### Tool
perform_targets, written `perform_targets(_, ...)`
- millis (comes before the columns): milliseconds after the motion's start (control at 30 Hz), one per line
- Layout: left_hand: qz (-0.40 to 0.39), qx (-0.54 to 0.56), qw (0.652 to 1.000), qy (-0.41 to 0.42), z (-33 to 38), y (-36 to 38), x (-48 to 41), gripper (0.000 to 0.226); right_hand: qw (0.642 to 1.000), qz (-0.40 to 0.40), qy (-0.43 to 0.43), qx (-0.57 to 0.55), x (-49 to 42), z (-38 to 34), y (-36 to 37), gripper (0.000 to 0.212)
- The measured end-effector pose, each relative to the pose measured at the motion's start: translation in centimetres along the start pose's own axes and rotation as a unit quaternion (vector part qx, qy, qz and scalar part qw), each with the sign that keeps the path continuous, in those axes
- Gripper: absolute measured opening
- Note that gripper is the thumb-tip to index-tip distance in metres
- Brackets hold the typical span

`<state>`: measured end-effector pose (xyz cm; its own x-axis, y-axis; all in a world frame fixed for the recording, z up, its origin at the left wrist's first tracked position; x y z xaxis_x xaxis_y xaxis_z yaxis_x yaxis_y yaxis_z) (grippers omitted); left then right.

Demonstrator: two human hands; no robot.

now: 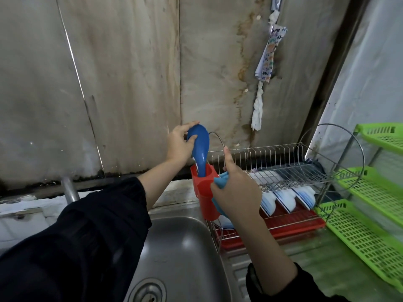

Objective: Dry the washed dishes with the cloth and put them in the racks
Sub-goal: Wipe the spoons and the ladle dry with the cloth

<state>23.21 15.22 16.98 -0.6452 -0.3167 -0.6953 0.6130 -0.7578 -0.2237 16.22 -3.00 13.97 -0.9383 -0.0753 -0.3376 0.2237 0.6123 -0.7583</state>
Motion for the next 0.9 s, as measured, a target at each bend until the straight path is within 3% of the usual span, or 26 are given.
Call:
perform_targets(100,-0.074,-0.027,0.997,0.005,-1.4,0.6,-0.1,0.049,1.0,0.001,-0.002,-0.005,-0.2,0.1,0.0,0.087)
perform_targets(200,-0.151,-0.117,0.978,0.078,-1.6,0.8,-0.2,0.057,1.0,-0.001,-0.007,-0.006,-0.3,0.1,0.1,0.086)
perform_targets(333,-0.16,-0.266,0.936,0.164,-1.5,0.7,-0.4,0.061,1.0,-0.001,-0.012,-0.01,-0.2,0.2,0.1,0.084)
perform_targets(600,-0.235,-0.321,0.914,0.085,-2.5,0.6,-0.2,0.075,1.0,0.005,-0.01,-0.017,-0.1,-0.1,0.0,0.085)
perform_targets(900,-0.253,-0.347,0.901,0.058,-1.1,-0.6,1.4,0.08,1.0,0.018,-0.003,-0.005,0.7,-0.2,0.3,0.083)
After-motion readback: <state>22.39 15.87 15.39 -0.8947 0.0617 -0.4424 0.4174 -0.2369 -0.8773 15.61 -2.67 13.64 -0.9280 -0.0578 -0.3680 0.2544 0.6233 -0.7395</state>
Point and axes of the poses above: each hand's wrist, its own x-axis away from the middle knuckle, its own y-axis out of the palm, z = x × y, the point moved 3 cm from there along -x, towards the middle knuckle, and after that the axes turned 10 degrees about y, right-handed, at the moved point
